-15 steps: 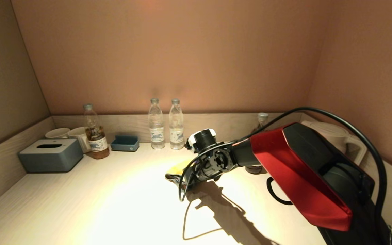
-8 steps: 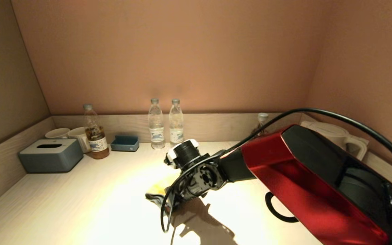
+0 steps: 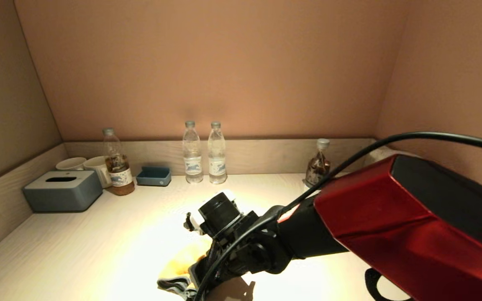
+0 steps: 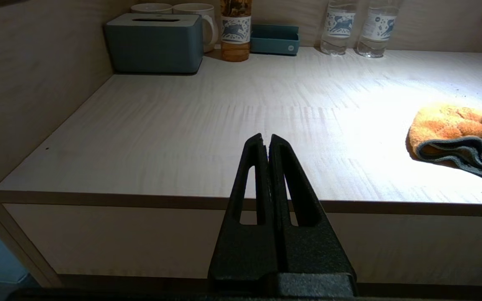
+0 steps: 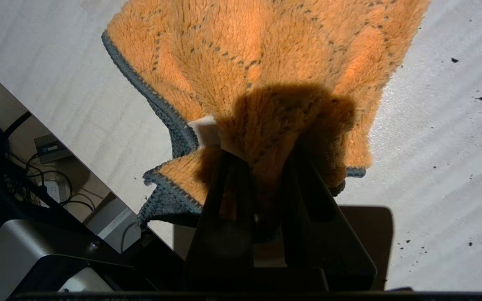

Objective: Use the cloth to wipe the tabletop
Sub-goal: Sweep the stains on the table

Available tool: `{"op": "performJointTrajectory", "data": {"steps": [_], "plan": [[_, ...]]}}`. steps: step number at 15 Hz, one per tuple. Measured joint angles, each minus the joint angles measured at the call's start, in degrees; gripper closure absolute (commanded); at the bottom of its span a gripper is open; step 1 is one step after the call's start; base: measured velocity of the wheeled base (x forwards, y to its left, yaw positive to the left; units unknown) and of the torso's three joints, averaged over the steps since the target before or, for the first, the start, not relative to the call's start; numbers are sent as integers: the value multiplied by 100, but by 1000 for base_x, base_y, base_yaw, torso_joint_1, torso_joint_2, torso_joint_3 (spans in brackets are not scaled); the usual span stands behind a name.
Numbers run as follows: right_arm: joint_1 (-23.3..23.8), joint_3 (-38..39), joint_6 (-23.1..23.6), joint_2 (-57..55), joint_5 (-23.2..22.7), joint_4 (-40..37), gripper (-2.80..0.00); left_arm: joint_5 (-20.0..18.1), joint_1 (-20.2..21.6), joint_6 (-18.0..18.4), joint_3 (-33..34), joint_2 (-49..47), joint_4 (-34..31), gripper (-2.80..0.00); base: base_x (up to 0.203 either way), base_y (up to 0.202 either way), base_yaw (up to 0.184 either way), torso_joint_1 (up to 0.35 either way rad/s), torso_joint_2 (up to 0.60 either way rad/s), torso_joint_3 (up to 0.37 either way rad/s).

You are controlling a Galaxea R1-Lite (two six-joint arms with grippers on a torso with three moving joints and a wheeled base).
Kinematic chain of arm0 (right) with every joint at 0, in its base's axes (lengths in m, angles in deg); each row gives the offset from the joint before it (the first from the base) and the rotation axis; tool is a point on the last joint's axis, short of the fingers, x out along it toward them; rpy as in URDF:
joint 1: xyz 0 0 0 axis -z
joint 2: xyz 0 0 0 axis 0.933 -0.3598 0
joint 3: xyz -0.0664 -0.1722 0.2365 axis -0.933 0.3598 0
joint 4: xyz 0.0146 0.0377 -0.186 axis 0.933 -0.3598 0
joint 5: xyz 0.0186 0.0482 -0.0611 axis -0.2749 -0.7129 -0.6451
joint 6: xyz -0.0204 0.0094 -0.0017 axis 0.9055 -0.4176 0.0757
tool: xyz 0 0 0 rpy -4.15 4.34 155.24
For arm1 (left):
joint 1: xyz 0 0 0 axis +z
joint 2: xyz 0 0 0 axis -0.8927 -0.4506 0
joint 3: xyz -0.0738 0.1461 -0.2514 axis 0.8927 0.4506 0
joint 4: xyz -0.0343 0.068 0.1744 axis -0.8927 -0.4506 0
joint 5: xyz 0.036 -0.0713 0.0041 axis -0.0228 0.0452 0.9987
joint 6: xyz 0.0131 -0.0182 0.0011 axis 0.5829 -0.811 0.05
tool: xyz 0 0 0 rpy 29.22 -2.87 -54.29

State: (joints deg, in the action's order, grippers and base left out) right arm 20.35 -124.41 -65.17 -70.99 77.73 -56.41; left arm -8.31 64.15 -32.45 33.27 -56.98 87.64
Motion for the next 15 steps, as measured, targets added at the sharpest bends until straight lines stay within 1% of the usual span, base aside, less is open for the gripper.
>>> {"op": "performJointTrajectory", "data": {"steps": [2,4,7,10,13,15], "plan": [[203,358,3,142,0,198,0,-2,0,0,0,0,0,0,0,0,0,0,0,0],[745,616,12,212,6,365,0,0,-1,2,0,0,0,0,0,0,0,0,0,0],[1368,786,51,214,2,577,0,-2,0,0,0,0,-2,0,0,0,0,0,0,0],[1834,723,68,132,5,651,0,-1,7,0,0,0,0,0,0,0,0,0,0,0],[2104,429,59,-35,6,637,0,0,0,0,0,0,0,0,0,0,0,0,0,0],[2217,80,59,-184,17,610,0,0,4,0,0,0,-2,0,0,0,0,0,0,0]]}}
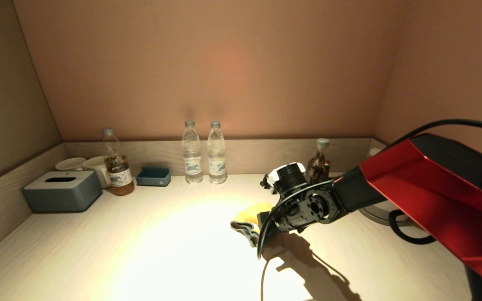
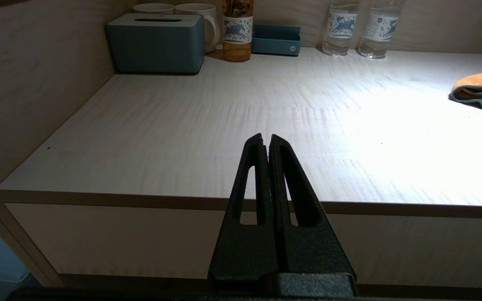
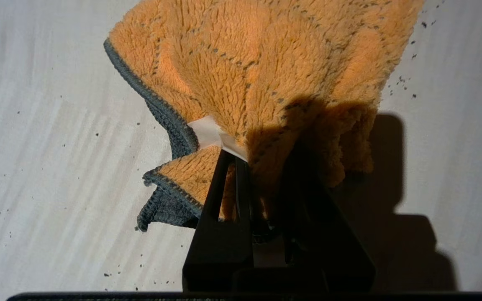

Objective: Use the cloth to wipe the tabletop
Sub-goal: Sweep the stains on the table

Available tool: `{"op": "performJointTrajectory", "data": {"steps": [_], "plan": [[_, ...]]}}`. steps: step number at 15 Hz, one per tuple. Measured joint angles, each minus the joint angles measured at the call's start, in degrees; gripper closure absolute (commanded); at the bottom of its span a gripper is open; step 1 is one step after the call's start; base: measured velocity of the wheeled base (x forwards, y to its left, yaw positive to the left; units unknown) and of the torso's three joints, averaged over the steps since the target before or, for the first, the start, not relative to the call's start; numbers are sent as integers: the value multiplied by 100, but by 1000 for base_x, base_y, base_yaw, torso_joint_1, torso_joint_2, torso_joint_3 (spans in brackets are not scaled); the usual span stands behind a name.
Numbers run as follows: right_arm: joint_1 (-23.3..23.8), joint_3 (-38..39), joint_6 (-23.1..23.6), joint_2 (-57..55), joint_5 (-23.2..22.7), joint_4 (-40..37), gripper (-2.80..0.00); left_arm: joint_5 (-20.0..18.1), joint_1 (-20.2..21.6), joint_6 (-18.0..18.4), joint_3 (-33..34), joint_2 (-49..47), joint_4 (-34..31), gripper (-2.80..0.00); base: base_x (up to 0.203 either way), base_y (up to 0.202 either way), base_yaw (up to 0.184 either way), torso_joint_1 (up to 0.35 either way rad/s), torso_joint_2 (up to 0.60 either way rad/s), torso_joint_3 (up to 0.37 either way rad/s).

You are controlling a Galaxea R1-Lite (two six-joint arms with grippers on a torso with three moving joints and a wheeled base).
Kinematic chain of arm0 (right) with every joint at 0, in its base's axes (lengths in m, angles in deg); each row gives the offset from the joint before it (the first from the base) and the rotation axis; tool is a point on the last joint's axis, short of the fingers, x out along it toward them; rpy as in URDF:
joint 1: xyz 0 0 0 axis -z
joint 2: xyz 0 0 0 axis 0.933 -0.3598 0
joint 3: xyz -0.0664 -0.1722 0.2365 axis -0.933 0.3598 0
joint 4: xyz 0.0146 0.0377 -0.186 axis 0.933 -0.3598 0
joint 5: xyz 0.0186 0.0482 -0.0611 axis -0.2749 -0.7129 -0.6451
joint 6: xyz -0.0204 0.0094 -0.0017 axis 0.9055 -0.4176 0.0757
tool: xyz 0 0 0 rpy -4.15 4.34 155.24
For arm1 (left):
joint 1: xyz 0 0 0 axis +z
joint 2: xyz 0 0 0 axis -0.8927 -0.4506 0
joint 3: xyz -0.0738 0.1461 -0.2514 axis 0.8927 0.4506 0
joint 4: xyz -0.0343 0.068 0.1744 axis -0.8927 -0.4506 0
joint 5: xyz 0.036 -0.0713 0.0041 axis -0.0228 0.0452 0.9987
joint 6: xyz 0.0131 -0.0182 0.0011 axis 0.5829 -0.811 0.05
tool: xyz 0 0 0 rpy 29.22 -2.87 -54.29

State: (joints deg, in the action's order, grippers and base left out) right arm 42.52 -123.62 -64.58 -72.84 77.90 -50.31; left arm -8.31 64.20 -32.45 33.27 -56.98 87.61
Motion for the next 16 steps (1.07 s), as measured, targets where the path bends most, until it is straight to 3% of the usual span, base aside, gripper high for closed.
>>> {"op": "performJointTrajectory", "data": {"steps": [3,10,16], "plan": [[36,-549,-4,-271,14,-120,0,-2,-4,2,0,0,2,0,0,0,0,0,0,0],[95,-2607,-52,-1147,92,-867,0,0,-4,1,0,0,0,0,0,0,0,0,0,0],[222,-3313,-67,-1732,82,-1497,0,0,-4,0,0,0,2,0,0,0,0,0,0,0]]}}
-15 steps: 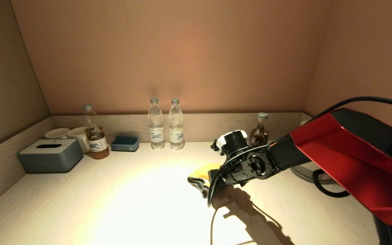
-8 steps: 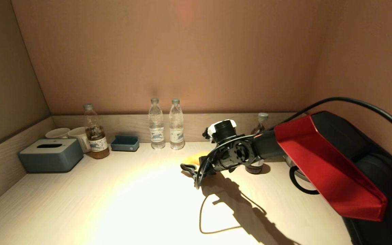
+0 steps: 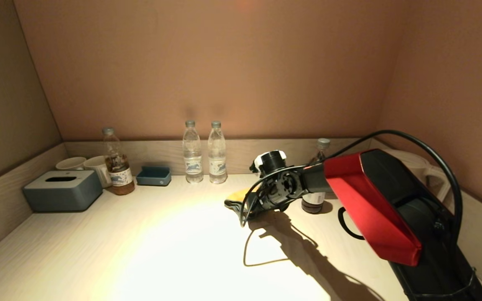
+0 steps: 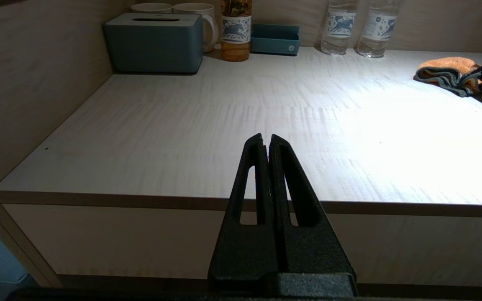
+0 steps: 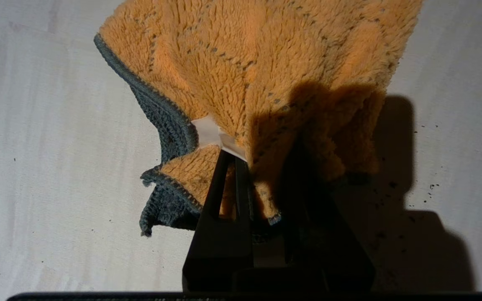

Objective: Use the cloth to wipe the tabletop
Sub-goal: Sweep the stains on the table

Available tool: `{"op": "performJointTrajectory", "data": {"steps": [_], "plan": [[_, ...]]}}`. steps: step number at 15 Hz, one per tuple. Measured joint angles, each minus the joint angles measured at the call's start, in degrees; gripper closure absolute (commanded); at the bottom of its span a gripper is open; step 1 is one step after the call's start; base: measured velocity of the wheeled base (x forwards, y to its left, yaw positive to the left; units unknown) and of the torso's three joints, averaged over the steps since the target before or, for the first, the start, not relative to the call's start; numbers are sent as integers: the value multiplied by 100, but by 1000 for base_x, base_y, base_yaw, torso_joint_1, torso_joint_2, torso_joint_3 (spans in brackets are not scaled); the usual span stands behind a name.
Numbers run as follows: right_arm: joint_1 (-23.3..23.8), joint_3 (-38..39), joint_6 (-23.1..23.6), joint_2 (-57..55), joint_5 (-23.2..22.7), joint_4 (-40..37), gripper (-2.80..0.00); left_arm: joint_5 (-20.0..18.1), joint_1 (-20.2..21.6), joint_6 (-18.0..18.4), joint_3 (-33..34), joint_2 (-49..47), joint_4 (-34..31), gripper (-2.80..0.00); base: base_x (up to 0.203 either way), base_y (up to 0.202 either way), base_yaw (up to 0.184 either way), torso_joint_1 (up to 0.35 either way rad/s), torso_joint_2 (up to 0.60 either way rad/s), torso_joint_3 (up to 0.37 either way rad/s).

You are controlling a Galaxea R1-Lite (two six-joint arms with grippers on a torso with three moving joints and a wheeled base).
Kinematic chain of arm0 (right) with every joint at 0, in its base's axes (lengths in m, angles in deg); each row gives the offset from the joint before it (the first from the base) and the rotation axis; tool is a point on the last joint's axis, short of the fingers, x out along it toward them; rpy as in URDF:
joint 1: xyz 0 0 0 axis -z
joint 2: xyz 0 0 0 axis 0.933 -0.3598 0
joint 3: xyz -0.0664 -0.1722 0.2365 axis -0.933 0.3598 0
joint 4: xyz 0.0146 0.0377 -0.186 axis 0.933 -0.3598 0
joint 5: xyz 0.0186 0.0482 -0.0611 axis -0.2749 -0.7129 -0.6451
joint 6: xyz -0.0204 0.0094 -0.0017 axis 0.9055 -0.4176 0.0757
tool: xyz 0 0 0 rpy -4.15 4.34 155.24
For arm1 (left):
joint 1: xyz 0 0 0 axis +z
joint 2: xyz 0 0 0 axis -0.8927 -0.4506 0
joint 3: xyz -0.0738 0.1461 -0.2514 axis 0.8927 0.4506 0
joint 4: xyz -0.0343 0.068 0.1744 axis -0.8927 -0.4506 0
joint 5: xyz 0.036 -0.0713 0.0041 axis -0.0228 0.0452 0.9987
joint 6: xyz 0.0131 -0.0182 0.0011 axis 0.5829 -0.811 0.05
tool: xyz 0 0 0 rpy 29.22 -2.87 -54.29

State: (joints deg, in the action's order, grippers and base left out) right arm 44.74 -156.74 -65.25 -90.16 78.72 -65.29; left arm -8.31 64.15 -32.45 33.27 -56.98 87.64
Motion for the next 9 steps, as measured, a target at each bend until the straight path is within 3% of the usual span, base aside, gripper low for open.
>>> {"op": "performJointTrajectory", "data": {"steps": [6,9], "plan": [[-40,868,-22,361,-57,-89,0,-1,0,0,0,0,0,0,0,0,0,0,0,0],[-393,1767,-22,909,-137,49,0,0,0,2,0,0,-2,0,0,0,0,0,0,0]]}}
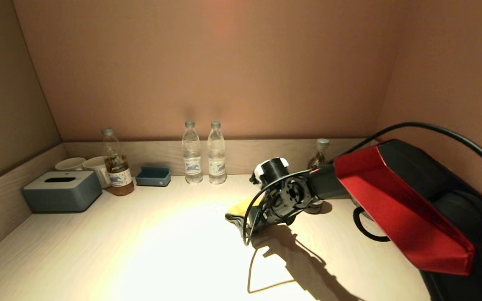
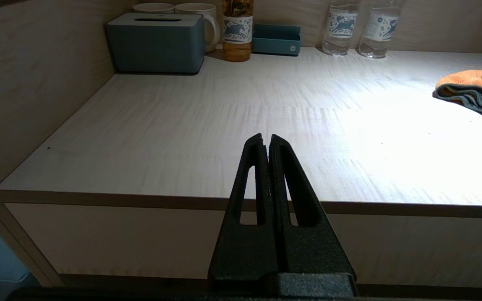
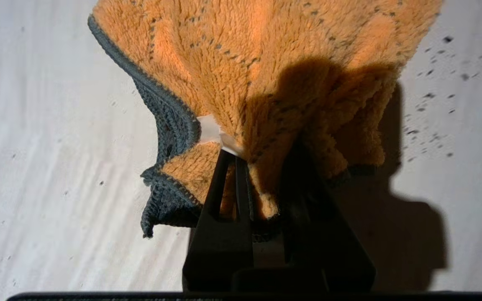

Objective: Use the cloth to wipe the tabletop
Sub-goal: Sweep the stains on the table

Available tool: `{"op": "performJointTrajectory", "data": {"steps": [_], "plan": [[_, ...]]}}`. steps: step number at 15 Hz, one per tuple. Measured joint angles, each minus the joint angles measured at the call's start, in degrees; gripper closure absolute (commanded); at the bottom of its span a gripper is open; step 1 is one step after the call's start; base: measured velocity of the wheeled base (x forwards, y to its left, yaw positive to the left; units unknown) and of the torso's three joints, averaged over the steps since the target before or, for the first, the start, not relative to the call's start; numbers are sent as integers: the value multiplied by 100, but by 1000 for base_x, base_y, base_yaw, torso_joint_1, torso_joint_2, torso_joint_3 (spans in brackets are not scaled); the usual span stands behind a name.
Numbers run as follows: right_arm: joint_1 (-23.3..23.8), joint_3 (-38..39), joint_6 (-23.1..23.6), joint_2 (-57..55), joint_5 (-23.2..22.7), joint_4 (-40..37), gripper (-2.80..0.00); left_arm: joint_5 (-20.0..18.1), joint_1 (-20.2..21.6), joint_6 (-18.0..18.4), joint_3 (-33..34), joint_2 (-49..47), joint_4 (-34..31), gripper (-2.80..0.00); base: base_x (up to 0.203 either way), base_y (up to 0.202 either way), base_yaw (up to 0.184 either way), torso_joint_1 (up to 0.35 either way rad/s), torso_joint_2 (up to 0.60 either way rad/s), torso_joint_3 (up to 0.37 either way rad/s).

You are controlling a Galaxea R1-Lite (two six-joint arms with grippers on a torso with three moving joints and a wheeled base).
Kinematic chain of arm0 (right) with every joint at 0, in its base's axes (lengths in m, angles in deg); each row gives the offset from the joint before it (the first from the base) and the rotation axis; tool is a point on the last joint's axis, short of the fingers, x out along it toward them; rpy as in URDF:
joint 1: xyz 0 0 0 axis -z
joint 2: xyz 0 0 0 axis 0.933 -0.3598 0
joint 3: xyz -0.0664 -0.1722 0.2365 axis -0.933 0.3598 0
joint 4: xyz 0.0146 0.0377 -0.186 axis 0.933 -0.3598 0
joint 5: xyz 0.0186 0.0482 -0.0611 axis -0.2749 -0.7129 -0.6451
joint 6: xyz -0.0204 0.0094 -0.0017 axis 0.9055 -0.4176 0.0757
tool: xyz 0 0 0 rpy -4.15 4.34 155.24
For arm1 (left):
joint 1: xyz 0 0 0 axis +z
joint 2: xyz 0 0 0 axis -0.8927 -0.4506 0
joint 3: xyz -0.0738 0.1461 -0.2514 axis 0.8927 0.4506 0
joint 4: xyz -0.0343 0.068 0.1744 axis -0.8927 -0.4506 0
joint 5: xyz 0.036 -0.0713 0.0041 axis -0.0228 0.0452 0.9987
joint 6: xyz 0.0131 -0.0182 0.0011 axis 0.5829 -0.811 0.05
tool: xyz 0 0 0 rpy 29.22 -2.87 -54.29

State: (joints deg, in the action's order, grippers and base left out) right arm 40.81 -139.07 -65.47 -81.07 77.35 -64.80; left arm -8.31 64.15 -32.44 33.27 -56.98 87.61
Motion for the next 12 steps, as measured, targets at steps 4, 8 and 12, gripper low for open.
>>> {"op": "performJointTrajectory", "data": {"steps": [4,8,12], "plan": [[-659,924,0,634,-60,431,0,0,0,-2,0,0,5,0,0,0,0,0,0,0],[-1363,1417,-9,1134,-67,721,0,-2,0,-2,0,0,0,0,0,0,0,0,0,0],[-1755,1489,-33,1384,-43,743,0,0,0,-2,0,0,0,0,0,0,0,0,0,0]]}}
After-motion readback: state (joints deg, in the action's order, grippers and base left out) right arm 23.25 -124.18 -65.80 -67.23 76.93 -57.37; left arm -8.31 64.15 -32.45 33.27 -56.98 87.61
